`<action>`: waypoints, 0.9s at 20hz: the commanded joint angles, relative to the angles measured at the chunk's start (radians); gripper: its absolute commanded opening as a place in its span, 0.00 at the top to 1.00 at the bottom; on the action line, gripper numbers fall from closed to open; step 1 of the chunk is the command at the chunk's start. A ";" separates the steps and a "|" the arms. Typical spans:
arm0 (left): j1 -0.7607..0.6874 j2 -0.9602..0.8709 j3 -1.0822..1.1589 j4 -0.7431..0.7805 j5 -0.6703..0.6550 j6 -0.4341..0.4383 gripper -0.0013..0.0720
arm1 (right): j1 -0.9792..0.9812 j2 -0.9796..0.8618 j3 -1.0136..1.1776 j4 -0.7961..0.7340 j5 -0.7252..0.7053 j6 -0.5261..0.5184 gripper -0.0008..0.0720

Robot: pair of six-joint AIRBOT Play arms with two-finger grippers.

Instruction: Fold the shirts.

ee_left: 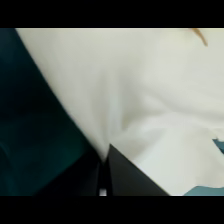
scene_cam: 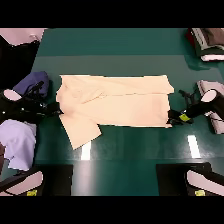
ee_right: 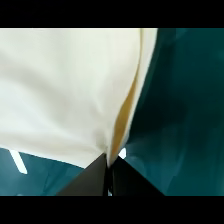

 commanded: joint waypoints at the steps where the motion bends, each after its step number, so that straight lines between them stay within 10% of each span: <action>1: 0.000 0.078 0.064 0.004 -0.071 0.016 0.95 | -0.016 0.138 0.034 0.009 0.019 -0.007 0.97; 18: 0.000 0.394 1.184 -0.142 -0.344 -0.151 0.95 | -0.136 0.554 0.867 0.138 0.033 -0.005 0.97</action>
